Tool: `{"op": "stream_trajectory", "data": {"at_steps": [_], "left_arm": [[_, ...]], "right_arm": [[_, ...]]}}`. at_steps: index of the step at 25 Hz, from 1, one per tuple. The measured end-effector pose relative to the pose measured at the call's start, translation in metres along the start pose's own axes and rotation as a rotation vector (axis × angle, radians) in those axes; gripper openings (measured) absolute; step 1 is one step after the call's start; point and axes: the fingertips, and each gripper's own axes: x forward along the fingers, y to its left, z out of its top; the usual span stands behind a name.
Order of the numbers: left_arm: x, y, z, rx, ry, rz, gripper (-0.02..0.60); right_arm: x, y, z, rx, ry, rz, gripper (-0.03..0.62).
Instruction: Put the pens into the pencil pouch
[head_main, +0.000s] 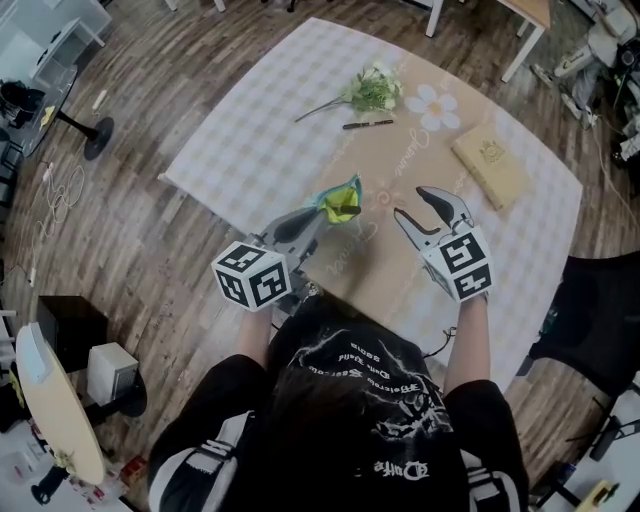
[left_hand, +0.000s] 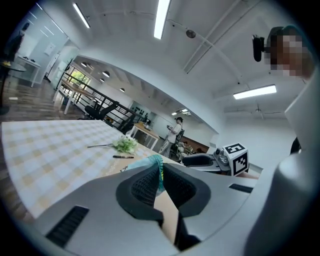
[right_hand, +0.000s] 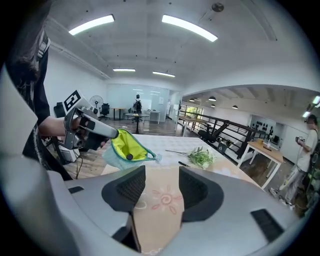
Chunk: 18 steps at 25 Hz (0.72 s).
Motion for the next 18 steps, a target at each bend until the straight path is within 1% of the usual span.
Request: {"op": "stream_trajectory", "data": {"at_steps": [1,5,9,13,18], "left_arm": [[-0.002,0.006,0.004,-0.001,-0.006,0.010,0.039],[-0.009,0.029,0.019,0.011,-0.018,0.054,0.039],[-0.011,0.058,0.028,0.038,-0.006,0.116,0.038],[-0.010,0.084,0.044,0.057,-0.008,0.142,0.040],[-0.002,0.111,0.065,0.096,-0.008,0.163,0.040]], "right_arm": [[0.006,-0.004,0.002,-0.002,0.000,-0.003,0.216],[0.029,-0.024,0.015,-0.015,-0.012,-0.028,0.216],[0.055,-0.040,0.024,-0.053,0.020,-0.037,0.203],[0.086,-0.057,0.033,-0.057,0.023,-0.039,0.185],[0.126,-0.079,0.035,-0.063,0.060,-0.029,0.169]]}}
